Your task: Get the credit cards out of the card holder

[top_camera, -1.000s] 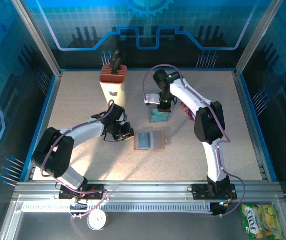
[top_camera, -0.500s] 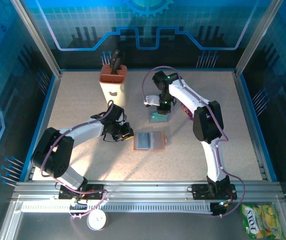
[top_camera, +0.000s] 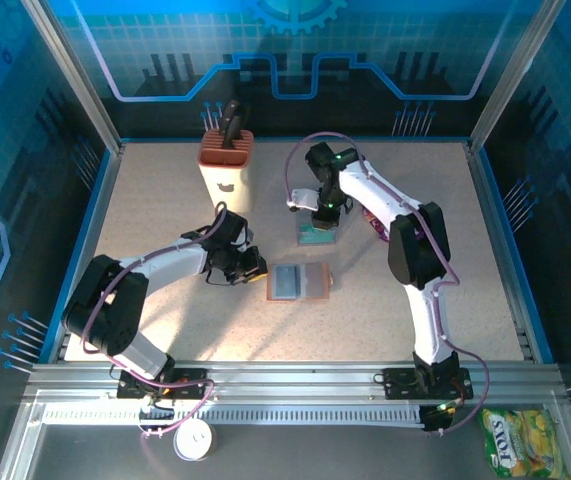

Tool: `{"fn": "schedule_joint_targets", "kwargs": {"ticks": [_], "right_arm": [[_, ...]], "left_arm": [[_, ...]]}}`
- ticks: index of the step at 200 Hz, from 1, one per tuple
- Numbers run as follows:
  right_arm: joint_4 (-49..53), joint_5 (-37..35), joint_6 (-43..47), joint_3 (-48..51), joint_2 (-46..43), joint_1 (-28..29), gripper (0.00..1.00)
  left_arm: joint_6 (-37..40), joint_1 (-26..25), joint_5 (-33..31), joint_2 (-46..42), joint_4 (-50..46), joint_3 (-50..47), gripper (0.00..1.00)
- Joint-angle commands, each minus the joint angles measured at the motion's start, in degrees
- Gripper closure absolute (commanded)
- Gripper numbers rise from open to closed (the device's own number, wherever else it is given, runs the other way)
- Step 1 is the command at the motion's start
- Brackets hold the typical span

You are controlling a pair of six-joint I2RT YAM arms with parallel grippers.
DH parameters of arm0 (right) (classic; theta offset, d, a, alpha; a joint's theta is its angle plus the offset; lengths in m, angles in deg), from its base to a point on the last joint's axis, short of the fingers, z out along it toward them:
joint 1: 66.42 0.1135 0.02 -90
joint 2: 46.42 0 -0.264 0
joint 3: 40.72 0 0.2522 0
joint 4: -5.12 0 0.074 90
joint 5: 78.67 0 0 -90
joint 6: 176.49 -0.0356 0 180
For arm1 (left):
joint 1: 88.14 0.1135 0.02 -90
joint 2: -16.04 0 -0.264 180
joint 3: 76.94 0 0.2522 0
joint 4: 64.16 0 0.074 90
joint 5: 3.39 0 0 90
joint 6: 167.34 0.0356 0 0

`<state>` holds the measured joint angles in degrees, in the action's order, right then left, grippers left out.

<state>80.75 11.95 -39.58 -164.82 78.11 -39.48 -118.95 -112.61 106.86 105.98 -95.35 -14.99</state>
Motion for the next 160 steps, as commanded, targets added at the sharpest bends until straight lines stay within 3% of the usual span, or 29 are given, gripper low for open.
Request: {"fn": "schedule_joint_targets", "kwargs": {"ticks": [1,56,103,132,160], "right_arm": [[-5.20,4.57,-7.14,3.31,-4.68,0.04,0.83],[-19.63,10.43,-28.00,15.93,-12.25,0.96,0.79],[-27.13,12.85,-54.20,23.10,-17.52,1.50,0.80],[-29.66,19.00,-71.73,26.39,-19.03,1.75,0.85],[-36.37,24.72,-81.89,32.10,-22.01,3.13,0.85]], "left_arm": [[0.13,0.54,2.13,0.37,1.23,-0.99,0.87],[-0.27,0.47,3.25,0.25,2.54,-1.87,0.87],[-1.13,0.46,3.65,0.30,4.37,-2.75,0.87],[-0.85,0.44,3.73,0.73,4.60,-2.51,0.87],[-1.20,0.45,3.90,0.93,5.29,-2.56,0.87]]}}
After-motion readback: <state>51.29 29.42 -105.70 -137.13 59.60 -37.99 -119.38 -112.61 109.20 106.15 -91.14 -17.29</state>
